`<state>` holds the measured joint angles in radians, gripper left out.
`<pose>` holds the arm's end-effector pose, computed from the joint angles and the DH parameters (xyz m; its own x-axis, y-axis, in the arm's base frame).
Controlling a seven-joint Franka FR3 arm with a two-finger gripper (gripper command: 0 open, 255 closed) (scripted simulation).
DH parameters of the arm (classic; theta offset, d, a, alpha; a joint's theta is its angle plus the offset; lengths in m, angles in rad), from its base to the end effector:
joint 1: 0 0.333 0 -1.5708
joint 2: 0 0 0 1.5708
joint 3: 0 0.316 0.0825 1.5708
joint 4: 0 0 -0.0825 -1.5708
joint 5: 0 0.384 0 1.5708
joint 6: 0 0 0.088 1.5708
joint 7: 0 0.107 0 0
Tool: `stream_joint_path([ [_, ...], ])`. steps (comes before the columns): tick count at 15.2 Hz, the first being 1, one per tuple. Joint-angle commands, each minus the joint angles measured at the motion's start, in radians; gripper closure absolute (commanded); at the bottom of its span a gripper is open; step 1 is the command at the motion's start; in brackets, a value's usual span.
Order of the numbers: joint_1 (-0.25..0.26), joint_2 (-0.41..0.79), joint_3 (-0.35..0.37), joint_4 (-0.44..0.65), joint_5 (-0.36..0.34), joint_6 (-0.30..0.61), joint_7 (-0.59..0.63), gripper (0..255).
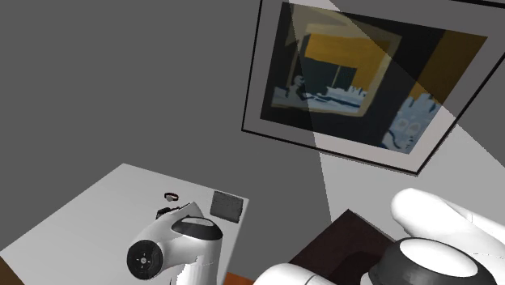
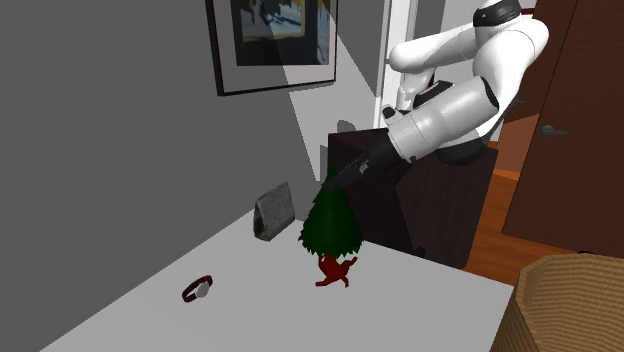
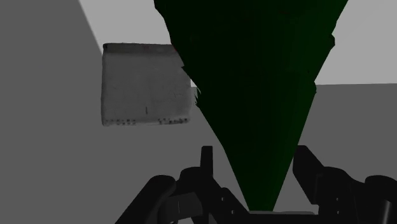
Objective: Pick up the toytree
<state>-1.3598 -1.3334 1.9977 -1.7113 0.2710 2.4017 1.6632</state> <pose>0.4652 0.4766 0.1604 0.3944 -0.4506 0.8009 -0.6712 -0.7365 -0.0839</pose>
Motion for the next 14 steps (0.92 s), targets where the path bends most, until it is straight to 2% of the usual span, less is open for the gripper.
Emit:
stream_joint_path([
  [1,0.005,0.007,-0.004,-0.006,-0.002,-0.003,-0.005,255],
  [14,0.050,0.100,-0.085,-0.042,-0.035,-0.054,-0.069,255],
])
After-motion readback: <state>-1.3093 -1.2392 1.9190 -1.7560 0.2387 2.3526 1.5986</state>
